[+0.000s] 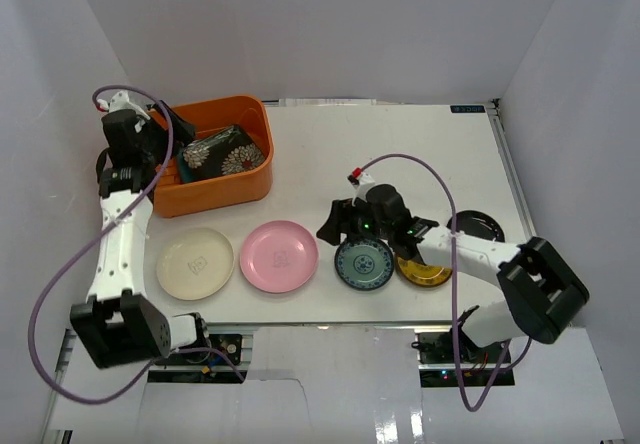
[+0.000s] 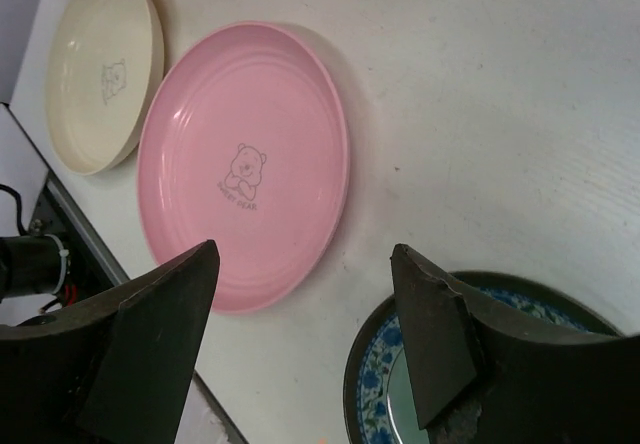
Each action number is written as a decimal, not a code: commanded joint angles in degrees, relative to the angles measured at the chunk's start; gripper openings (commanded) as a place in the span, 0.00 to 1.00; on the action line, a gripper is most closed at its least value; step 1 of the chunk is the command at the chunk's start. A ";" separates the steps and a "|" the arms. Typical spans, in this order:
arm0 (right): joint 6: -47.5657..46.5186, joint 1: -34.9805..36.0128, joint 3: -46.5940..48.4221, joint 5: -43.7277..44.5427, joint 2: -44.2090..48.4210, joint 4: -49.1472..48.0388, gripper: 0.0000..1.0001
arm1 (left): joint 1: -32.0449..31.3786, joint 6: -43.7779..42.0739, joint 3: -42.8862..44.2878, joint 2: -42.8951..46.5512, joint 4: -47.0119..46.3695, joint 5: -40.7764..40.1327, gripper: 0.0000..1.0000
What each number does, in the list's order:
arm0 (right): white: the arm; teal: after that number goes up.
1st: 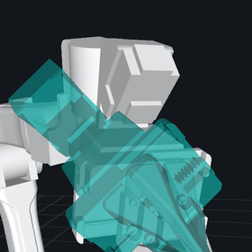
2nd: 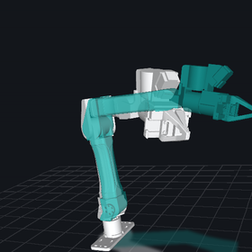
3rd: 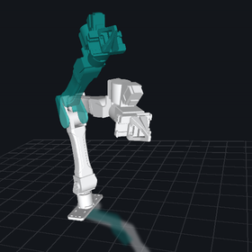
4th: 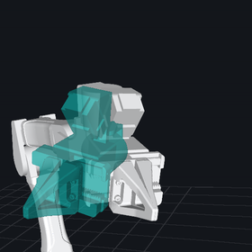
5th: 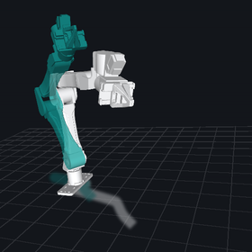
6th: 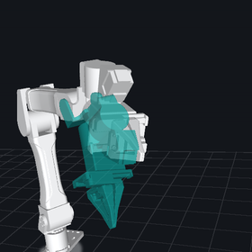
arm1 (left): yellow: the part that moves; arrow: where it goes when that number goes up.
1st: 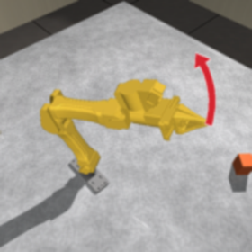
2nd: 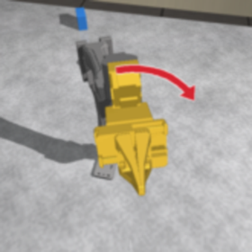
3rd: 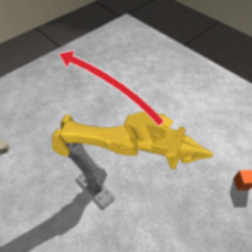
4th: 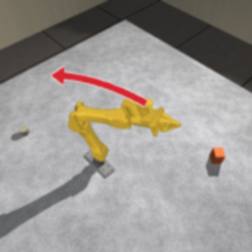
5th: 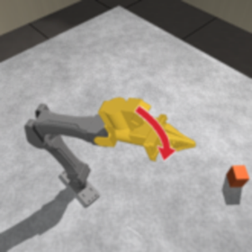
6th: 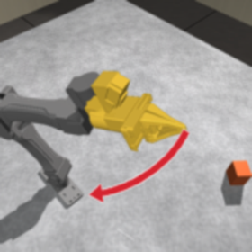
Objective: Place the plates into the plastic bin on the countertop
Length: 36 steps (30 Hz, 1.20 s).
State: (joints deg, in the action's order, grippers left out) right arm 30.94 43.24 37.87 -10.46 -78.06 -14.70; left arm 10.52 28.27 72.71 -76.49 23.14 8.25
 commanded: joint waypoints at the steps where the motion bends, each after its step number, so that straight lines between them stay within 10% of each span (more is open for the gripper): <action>1: -4.04 2.45 6.15 4.92 -5.86 0.37 0.75 | -2.69 -0.14 -7.19 10.63 -1.95 -2.18 0.94; 12: -7.30 7.12 16.36 6.94 -21.68 4.94 0.70 | -14.20 -3.24 -22.97 29.47 16.92 -0.25 0.55; 19: -6.50 7.21 17.94 6.94 -25.82 3.63 0.10 | -26.06 -1.56 -20.94 21.22 22.22 -6.04 0.61; 36: -11.78 1.67 5.74 10.99 4.40 8.10 0.08 | -31.79 0.29 -26.83 0.47 14.66 -24.52 0.58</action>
State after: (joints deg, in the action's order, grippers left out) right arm 20.84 45.71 45.80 0.95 -76.86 -6.94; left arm -20.84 27.70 46.76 -74.30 40.29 -12.95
